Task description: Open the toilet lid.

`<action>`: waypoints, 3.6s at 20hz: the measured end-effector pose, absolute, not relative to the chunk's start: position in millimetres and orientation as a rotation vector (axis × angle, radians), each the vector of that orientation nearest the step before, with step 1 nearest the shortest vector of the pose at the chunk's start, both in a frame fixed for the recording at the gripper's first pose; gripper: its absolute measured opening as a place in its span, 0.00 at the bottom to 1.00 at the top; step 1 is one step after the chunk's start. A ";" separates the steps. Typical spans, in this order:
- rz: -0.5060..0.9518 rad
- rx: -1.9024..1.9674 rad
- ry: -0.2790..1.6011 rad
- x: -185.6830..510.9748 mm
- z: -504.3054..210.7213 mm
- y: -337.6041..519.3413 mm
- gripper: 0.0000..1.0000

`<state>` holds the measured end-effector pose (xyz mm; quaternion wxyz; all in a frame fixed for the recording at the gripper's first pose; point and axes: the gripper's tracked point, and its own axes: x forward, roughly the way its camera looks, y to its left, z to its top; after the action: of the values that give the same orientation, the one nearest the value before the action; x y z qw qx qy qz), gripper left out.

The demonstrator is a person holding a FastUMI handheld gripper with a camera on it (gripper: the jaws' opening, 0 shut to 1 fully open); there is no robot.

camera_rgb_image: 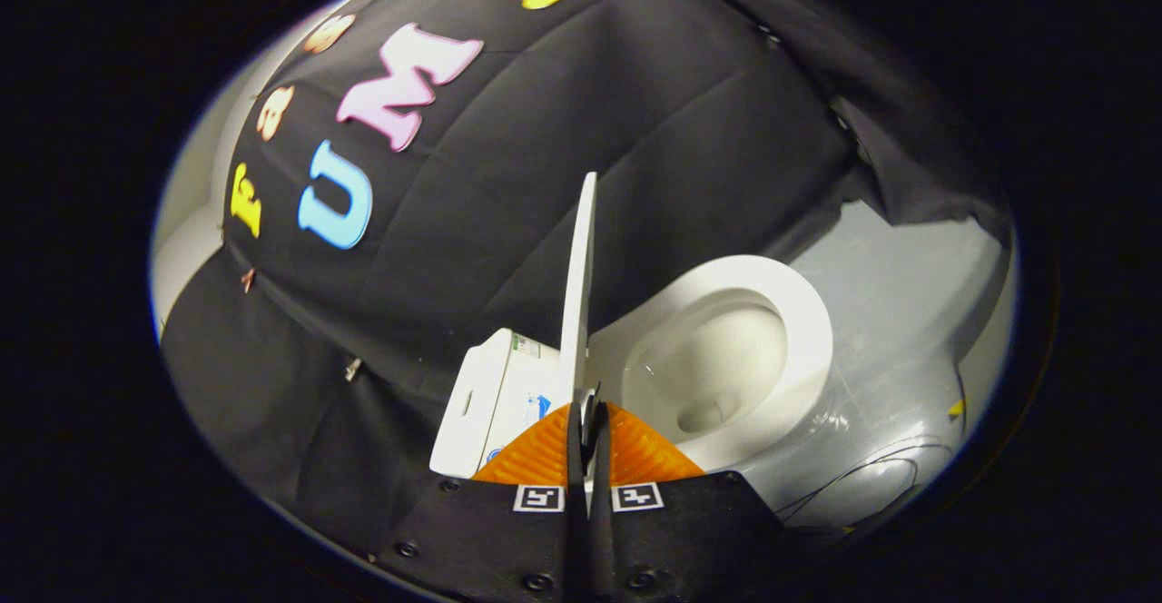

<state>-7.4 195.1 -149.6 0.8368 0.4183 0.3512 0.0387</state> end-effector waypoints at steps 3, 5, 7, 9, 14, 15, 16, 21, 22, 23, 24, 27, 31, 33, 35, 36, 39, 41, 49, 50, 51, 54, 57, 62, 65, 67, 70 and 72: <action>0.040 0.655 0.778 -1.8 -142.5 201.2 0.05; 0.047 0.545 0.748 -4.0 -137.5 201.4 0.05; 0.076 0.478 0.711 -4.5 -129.2 206.1 0.05; 0.088 0.426 0.693 -4.2 -116.3 213.7 0.05; 0.143 0.288 0.645 -1.1 -90.9 232.7 0.05; 0.154 0.270 0.638 0.5 -84.8 238.1 0.05; 0.162 0.251 0.631 2.7 -80.3 240.9 0.05; 0.181 0.183 0.601 14.9 -66.6 284.8 0.05; 0.197 0.168 0.588 18.0 -63.6 294.3 0.05; 0.216 0.157 0.581 17.3 -57.5 301.9 0.05; 0.229 0.150 0.580 18.7 -55.8 309.7 0.08; 0.235 0.131 0.575 23.5 -51.3 327.3 0.12; 0.350 0.134 0.571 22.6 -43.5 373.7 0.42; 0.392 0.164 0.563 19.7 -36.3 395.4 0.69; 0.415 0.184 0.561 20.0 -31.3 412.6 0.82; 0.426 0.190 0.561 20.0 -29.4 419.4 0.85; 0.465 0.211 0.553 22.8 -26.7 442.1 0.84; 0.492 0.216 0.547 25.0 -26.4 456.4 0.84; 0.591 0.221 0.544 39.1 -42.2 506.6 0.99; 0.601 0.234 0.544 37.4 -42.1 509.5 0.99; 0.609 0.244 0.547 37.2 -41.7 512.4 0.99; 0.627 0.244 0.550 41.4 -41.8 517.9 0.99; 0.641 0.251 0.520 44.6 -36.2 515.8 0.99; 0.635 0.211 0.408 56.0 -10.1 500.2 0.99; 0.634 0.231 0.339 57.7 11.6 485.6 0.99; 0.610 0.228 0.300 60.3 26.1 461.5 0.99; 0.554 0.225 0.233 65.2 46.8 412.7 0.99; 0.501 0.209 0.199 67.6 53.0 370.9 0.99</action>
<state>67.6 370.9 53.0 0.9584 0.1032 0.0983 0.2471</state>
